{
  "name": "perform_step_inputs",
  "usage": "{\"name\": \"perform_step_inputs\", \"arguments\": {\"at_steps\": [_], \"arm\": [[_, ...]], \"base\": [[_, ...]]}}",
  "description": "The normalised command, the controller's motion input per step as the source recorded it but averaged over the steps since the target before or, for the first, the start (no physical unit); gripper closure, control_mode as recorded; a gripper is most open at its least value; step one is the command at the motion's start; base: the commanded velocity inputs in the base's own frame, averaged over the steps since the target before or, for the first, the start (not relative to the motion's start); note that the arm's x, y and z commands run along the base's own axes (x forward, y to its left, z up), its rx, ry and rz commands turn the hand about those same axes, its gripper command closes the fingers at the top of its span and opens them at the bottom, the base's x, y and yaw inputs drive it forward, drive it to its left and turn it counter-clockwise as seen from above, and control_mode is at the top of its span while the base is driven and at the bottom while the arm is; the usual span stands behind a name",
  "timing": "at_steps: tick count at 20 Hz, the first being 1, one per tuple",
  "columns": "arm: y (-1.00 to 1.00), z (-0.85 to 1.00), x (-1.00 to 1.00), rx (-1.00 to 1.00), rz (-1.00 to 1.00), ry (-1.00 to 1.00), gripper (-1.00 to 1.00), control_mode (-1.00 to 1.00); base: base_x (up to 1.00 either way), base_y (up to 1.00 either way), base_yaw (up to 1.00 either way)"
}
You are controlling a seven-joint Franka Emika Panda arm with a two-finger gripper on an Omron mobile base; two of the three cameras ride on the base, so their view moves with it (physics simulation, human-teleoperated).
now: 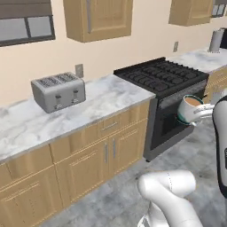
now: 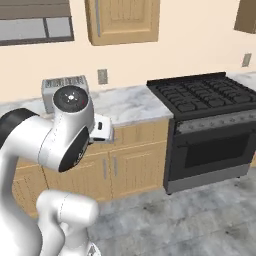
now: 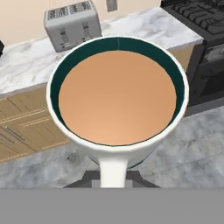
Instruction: Pick the cup of tea, navigate to the dining table, and place it on the saucer.
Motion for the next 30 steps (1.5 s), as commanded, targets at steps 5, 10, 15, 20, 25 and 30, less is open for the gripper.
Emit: {"name": "perform_step_inputs", "arguments": {"at_steps": [5,10,15,20,25,30], "arm": [[0.00,0.00,0.00,0.00,0.00,0.00,1.00,1.00],[0.00,0.00,0.00,0.00,0.00,0.00,1.00,1.00],[0.00,0.00,0.00,0.00,0.00,0.00,1.00,1.00],[0.00,0.00,0.00,0.00,0.00,0.00,1.00,1.00],[0.00,0.00,0.00,0.00,0.00,0.00,1.00,1.00],[0.00,0.00,0.00,0.00,0.00,0.00,1.00,1.00]], "base": [[-0.10,-0.13,-0.65],[-0.01,-0.22,-0.60],[-0.01,-0.30,-0.56],[-0.04,-0.37,-0.55],[0.00,-0.31,-0.52],[0.00,-0.26,-0.43]]}}
